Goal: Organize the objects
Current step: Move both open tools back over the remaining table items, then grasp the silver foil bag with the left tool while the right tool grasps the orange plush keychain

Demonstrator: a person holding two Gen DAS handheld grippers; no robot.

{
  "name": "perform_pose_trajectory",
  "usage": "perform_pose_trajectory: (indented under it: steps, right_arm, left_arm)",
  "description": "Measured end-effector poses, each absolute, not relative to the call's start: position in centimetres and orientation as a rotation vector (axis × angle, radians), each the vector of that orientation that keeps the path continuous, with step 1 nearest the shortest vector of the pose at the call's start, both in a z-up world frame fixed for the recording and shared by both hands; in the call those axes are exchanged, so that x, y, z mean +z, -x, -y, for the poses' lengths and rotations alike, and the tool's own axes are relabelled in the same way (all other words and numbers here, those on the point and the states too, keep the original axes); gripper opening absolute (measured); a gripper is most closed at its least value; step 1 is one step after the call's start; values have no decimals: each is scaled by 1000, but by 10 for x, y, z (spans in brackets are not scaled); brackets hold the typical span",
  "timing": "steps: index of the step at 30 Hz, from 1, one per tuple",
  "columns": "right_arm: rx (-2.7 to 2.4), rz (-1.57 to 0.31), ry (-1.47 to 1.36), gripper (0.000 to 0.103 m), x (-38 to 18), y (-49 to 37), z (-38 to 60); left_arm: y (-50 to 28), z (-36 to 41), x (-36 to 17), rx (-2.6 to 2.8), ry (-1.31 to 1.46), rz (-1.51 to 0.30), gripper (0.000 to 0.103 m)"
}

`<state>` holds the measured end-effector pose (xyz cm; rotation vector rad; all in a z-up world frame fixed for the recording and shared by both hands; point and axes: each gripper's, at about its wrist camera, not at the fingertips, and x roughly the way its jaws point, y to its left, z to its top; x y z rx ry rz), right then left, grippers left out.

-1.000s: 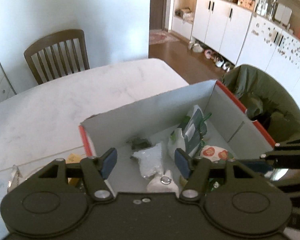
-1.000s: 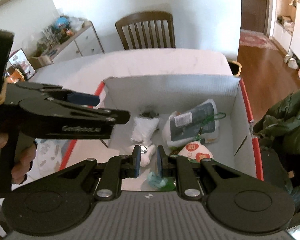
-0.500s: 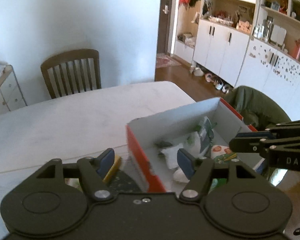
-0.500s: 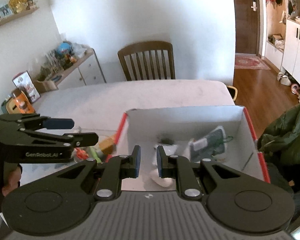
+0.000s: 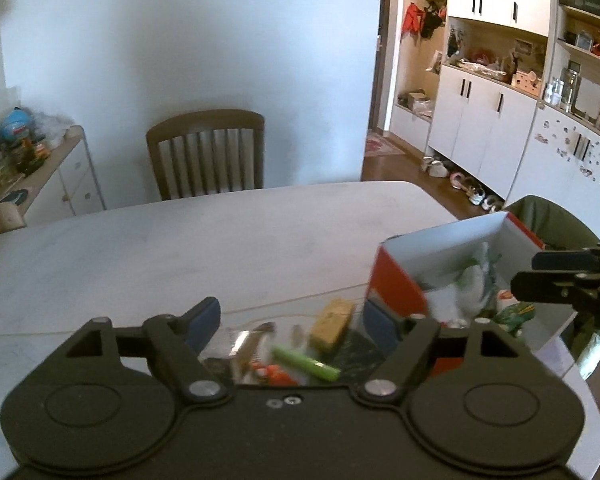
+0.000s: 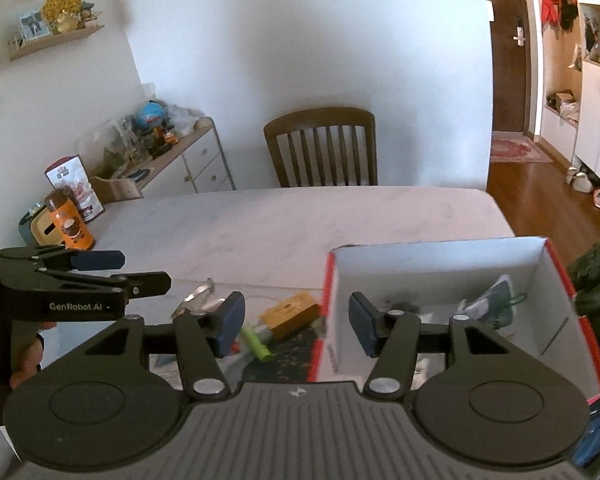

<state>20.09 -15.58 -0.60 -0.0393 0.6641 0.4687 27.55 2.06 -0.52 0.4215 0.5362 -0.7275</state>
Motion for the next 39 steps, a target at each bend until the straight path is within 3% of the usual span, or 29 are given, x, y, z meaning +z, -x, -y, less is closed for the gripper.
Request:
perform_pose_trajectory:
  steps: [10,39]
  right_arm:
    - [466,-708,62,67,-27,-194,104]
    - [513,-877,245,67,-143,-247,-9]
  left_arm:
    - [-307,-51,-10,-735,-436,-517,102]
    - [-436,-22,-110,-792,-544,-811,102]
